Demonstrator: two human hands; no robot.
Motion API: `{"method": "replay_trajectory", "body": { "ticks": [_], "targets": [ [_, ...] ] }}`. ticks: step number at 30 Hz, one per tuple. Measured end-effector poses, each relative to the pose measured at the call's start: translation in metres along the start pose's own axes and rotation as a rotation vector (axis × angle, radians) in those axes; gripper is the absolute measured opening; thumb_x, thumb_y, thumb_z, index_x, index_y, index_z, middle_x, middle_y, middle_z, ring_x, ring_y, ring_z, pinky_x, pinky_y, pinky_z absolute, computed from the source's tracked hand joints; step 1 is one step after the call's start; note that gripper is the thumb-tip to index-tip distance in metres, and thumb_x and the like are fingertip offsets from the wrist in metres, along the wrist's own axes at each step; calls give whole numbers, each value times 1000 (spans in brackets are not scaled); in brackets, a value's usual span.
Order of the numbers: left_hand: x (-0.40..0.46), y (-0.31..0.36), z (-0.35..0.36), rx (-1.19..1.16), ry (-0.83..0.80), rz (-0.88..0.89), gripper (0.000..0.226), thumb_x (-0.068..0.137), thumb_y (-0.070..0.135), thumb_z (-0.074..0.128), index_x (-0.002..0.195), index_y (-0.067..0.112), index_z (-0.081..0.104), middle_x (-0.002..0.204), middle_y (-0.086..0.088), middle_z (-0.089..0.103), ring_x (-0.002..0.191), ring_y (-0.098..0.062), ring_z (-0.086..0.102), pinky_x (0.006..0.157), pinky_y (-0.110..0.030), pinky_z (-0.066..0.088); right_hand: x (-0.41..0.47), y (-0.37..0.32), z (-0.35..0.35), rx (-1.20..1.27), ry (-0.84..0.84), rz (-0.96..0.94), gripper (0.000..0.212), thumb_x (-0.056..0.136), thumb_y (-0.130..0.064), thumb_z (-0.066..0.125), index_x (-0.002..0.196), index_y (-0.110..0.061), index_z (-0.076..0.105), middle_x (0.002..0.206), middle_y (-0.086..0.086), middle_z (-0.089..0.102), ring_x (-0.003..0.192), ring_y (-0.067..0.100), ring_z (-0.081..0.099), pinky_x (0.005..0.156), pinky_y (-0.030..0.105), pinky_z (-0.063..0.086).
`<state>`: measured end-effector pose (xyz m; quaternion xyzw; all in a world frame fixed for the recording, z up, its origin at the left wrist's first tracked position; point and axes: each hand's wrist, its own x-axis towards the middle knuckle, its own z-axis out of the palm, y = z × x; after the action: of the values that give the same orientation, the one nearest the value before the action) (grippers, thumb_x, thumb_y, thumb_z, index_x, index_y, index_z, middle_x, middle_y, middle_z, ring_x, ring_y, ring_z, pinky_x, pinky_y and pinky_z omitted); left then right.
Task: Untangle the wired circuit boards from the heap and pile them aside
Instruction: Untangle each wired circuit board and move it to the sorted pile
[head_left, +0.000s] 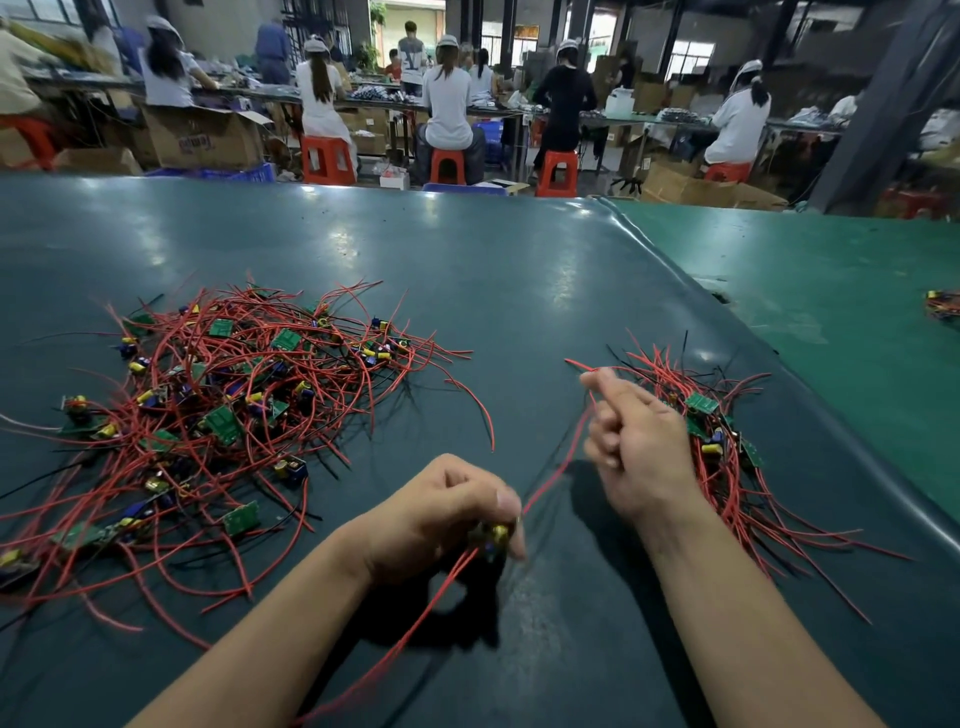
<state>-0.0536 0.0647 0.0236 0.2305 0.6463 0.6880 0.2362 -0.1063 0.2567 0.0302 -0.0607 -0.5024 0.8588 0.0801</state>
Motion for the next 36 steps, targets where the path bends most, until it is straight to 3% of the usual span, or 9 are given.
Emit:
{"method": "replay_trajectory", "body": {
  "ticks": [4, 8, 12, 14, 18, 21, 25, 30, 36],
  "targets": [
    [-2, -4, 3, -53, 48, 9, 30, 66, 42, 69, 64, 13, 75, 57, -5, 54, 52, -13, 43, 51, -24, 29, 4, -3, -7, -93, 72, -83, 25, 99, -19, 54, 79, -9, 66, 46, -5, 45, 31, 4, 30, 33, 11, 21],
    [6, -4, 2, -370, 231, 68, 52, 54, 50, 86, 85, 10, 79, 62, 3, 57, 56, -9, 46, 61, -25, 39, -10, 13, 11, -303, -130, -96, 13, 99, -15, 54, 92, -12, 64, 50, -2, 54, 32, 7, 36, 35, 13, 26],
    [8, -1, -2, -546, 395, 172, 35, 66, 30, 84, 98, 17, 78, 81, 0, 69, 52, -6, 42, 61, -23, 40, -26, 21, 16, -455, -417, -60, 18, 90, -5, 65, 96, -20, 73, 61, 0, 63, 41, 4, 43, 38, 15, 32],
    [11, 2, -3, -561, 496, 200, 29, 69, 22, 73, 97, 22, 79, 88, 1, 73, 51, -5, 40, 59, -21, 38, -34, 23, 20, -381, -512, 38, 19, 84, -17, 71, 98, -28, 77, 64, 0, 65, 44, 8, 43, 39, 15, 32],
    [15, -2, -3, -359, 596, 306, 32, 65, 16, 72, 95, 25, 80, 77, 6, 69, 60, -9, 44, 59, -21, 39, -32, 22, 25, -170, -472, 104, 32, 69, -36, 73, 100, -27, 78, 66, 0, 62, 42, 6, 43, 37, 13, 30],
    [16, -9, -1, -147, 573, 359, 35, 67, 6, 77, 97, 24, 79, 87, 3, 74, 69, -4, 60, 63, -15, 46, -28, 21, 23, -88, -423, 87, 24, 77, -32, 67, 93, -20, 79, 66, -1, 61, 40, 6, 41, 34, 14, 29],
    [18, -14, 0, -214, 551, 292, 41, 67, 13, 82, 106, 17, 71, 101, -8, 71, 80, -14, 60, 64, -22, 47, -27, 21, 24, -53, -406, 86, 20, 82, -26, 62, 90, -12, 75, 65, 0, 58, 41, 8, 44, 33, 16, 31],
    [21, -11, 4, 31, 710, 358, 28, 71, 17, 77, 96, 5, 70, 82, -3, 75, 68, -5, 66, 66, -16, 51, -29, 24, 26, -253, -351, -11, 17, 96, -12, 58, 102, -16, 73, 64, -2, 57, 41, 10, 44, 34, 17, 33],
    [22, -16, 8, 218, 713, 388, 19, 72, -3, 81, 81, 11, 72, 79, 2, 75, 74, -6, 69, 72, -16, 51, -25, 22, 26, -248, -173, 30, 22, 89, -10, 65, 74, -16, 79, 53, -4, 56, 37, 6, 39, 35, 14, 28]
  ]
}}
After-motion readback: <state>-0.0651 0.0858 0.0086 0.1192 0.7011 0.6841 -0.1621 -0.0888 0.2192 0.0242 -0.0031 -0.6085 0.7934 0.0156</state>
